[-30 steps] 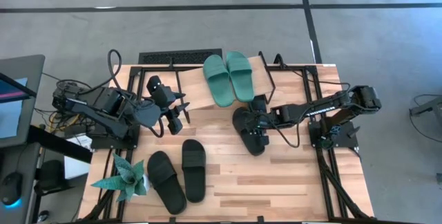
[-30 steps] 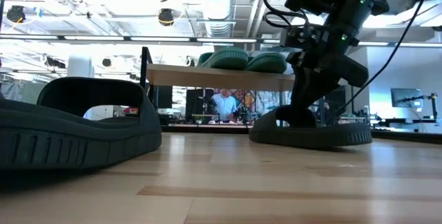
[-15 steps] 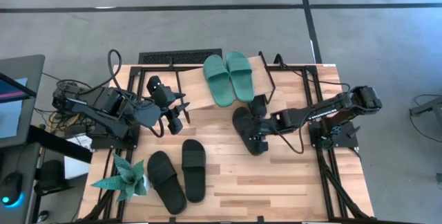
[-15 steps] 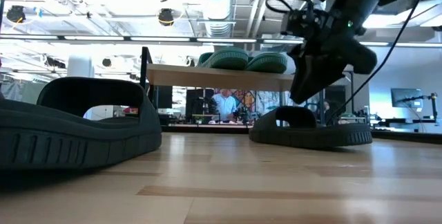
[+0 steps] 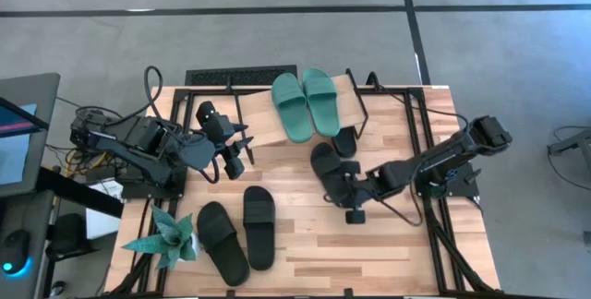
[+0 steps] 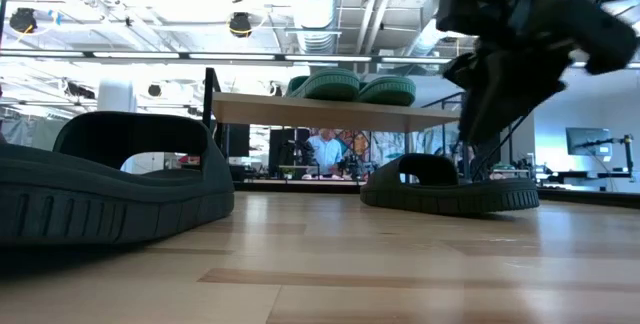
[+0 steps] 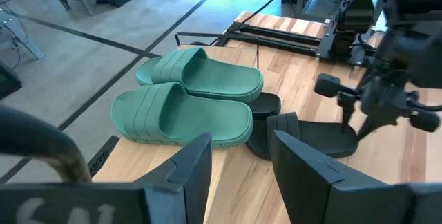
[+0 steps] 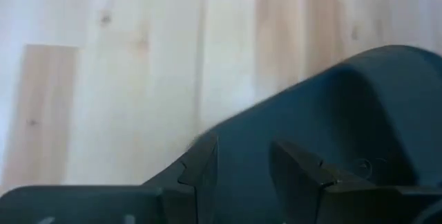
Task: Pick and place slides into the shelf
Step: Put the black slide under the shelf
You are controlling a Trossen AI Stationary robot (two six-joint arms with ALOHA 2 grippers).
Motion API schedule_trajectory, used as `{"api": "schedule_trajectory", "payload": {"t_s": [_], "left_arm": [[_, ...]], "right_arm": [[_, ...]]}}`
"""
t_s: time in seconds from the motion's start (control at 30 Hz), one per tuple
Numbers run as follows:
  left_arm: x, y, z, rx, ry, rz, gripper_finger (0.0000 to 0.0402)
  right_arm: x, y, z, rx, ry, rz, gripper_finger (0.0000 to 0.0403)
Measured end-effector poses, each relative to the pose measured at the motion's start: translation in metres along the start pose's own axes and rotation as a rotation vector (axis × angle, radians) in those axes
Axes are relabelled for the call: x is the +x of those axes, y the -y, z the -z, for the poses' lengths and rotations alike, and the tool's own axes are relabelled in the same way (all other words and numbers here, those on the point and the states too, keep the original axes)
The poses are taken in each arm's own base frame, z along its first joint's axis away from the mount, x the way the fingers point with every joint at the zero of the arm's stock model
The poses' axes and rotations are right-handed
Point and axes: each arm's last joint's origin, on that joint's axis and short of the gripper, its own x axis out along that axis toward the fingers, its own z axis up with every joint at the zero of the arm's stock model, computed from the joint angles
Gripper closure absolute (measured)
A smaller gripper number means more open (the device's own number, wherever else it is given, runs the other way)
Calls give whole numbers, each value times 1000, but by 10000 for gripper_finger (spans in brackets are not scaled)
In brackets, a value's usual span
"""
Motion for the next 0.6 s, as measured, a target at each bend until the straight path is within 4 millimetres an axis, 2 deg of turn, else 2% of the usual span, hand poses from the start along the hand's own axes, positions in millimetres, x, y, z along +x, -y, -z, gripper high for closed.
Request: {"api": "schedule_trajectory", "payload": {"t_s": [0.4, 0.6], "left_arm": [[0, 0, 0, 7, -2, 6, 262], [0, 1, 0, 6, -1, 8, 262]], "right_arm": [[-7, -29, 10, 44, -21, -34, 285], [3, -37, 14, 33, -57, -21, 285]]}}
